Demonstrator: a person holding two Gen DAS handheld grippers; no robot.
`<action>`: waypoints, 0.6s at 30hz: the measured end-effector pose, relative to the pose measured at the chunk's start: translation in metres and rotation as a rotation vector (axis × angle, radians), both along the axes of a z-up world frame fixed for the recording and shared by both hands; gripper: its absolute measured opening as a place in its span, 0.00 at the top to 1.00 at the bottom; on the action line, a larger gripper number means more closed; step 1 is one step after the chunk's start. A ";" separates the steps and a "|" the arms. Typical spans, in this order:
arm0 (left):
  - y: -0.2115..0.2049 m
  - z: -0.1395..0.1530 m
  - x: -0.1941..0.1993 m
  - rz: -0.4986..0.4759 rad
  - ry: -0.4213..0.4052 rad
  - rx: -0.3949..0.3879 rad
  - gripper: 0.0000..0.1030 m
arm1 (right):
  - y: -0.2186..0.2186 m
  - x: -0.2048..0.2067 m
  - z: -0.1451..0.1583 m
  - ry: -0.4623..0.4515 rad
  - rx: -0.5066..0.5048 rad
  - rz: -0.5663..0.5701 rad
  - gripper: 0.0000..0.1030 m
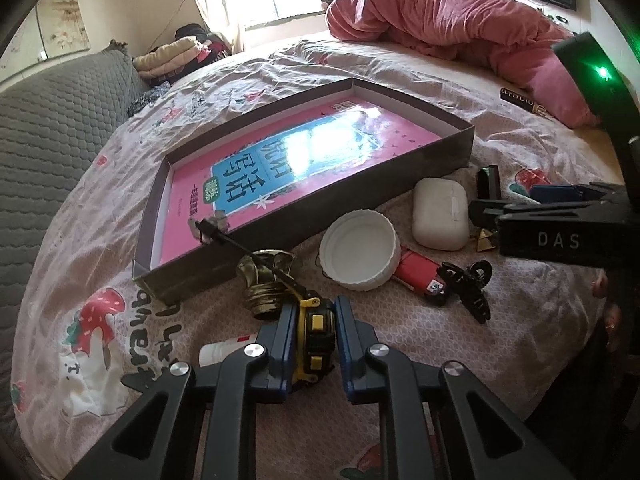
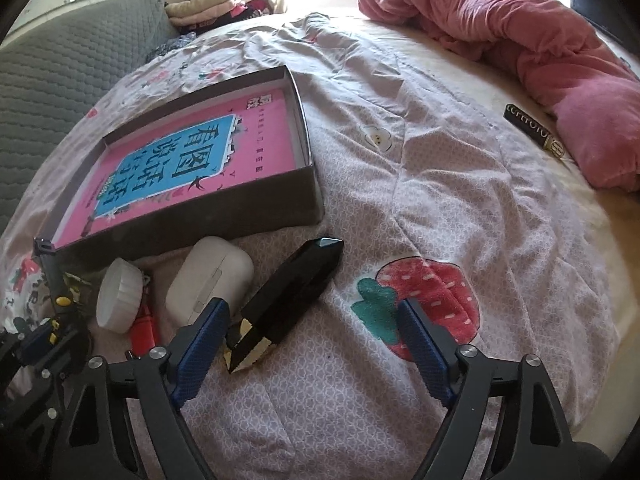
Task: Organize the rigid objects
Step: 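Grasp the black yellow-faced watch with the left tool while the right tool grasps the black-gold lipstick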
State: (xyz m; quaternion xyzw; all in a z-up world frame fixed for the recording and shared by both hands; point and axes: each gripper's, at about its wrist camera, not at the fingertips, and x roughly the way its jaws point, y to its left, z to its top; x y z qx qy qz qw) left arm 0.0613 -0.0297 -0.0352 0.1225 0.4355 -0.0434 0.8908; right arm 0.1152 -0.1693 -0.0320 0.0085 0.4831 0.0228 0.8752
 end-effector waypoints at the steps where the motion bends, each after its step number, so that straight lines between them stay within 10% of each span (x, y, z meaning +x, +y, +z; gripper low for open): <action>1: 0.000 0.000 0.000 0.000 0.000 0.001 0.82 | 0.000 0.000 0.000 0.000 -0.005 0.006 0.34; 11: -0.005 -0.002 0.005 -0.008 -0.016 0.054 0.82 | -0.002 0.021 -0.014 0.048 0.029 0.014 0.46; 18: -0.016 -0.006 0.008 -0.025 -0.032 0.130 0.82 | -0.015 0.026 -0.010 0.040 0.071 0.009 0.72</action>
